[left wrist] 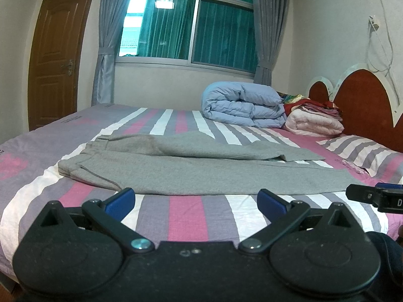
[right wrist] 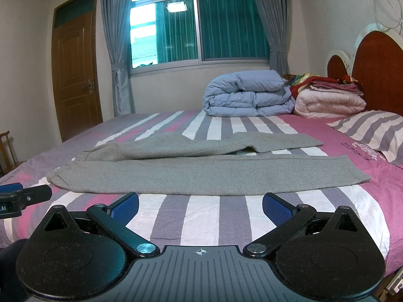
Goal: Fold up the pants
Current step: 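Grasp the sweatpants waistband corners with the left and right grippers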
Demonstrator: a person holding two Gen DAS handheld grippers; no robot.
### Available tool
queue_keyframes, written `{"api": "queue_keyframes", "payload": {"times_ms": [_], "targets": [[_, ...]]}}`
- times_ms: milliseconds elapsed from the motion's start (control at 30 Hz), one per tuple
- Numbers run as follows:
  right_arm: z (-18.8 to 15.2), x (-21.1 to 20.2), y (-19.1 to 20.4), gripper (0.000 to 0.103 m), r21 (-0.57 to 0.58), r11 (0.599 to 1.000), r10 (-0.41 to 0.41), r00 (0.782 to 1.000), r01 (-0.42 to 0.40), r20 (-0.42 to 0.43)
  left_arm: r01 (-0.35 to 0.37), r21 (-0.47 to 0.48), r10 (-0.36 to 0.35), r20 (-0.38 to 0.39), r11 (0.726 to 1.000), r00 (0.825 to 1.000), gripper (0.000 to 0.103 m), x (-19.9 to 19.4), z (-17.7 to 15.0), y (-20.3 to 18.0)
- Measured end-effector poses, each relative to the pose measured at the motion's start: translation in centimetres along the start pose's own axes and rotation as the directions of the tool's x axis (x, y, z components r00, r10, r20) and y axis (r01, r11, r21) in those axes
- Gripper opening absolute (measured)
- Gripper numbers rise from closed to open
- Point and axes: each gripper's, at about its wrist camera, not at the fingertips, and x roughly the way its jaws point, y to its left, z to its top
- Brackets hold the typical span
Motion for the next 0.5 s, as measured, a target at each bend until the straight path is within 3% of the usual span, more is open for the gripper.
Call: {"api": "queue_keyframes", "payload": {"times_ms": [133,333,500], "targets": [[0.0,0.1,-0.1,0.103,0.002,1.000,0.008,1.000,-0.008,0.001,-0.027,-0.026,0.026,-0.021,0.999,0.999,0.097,0.1,0.2,0.5],[0.9,1.0,-2.0,0.103,0.095,0.989,0.115,0.993,-0.116,0.016,-0.064,-0.154,0.054,-0.073,0.986,0.996,0.097,0.6,1.4,3.9],[3.8,3.2,-1.6,0.103,0.003,0.982,0.190,0.982,-0.190,0.019,-0.084,-0.134,0.077,-0.057,0.987,0.995,0.097,3.0,3.9,7.6]]}}
